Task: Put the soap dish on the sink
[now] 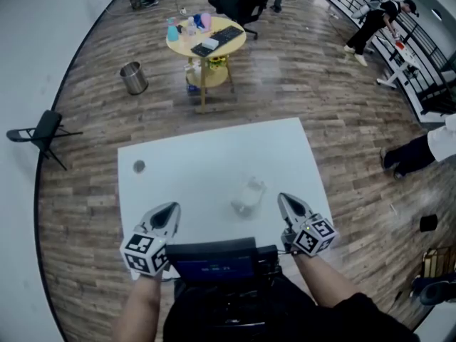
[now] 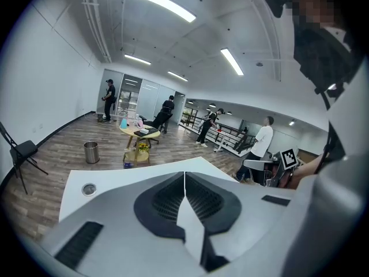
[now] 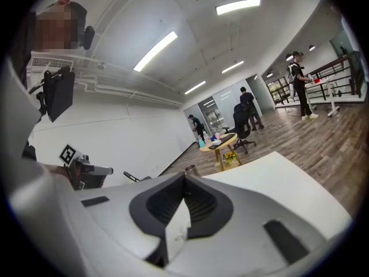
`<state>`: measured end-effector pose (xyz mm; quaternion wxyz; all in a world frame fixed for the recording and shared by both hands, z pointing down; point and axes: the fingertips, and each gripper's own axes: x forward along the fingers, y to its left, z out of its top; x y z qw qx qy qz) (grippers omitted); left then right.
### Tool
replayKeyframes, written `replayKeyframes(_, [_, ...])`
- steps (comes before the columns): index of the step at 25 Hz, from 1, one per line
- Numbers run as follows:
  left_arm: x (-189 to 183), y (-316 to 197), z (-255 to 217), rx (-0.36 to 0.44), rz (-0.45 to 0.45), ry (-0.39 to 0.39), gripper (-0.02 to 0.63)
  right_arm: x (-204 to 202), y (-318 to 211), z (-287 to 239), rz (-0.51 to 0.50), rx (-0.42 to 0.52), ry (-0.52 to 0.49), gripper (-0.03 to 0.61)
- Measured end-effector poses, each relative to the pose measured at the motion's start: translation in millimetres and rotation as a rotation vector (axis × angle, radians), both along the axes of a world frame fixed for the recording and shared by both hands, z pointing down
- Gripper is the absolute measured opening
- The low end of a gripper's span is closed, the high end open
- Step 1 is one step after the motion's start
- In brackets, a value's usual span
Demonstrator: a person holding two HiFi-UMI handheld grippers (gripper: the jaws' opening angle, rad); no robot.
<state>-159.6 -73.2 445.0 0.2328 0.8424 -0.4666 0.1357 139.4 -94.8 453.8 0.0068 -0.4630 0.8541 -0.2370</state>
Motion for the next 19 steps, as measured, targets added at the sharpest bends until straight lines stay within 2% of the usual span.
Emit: replayKeyframes(19, [-6.5, 6.0, 2.5, -0.005, -0.027, 0.005, 0.009, 3.8, -0.3, 9.3, 0.013, -0.019, 0.012, 0.005])
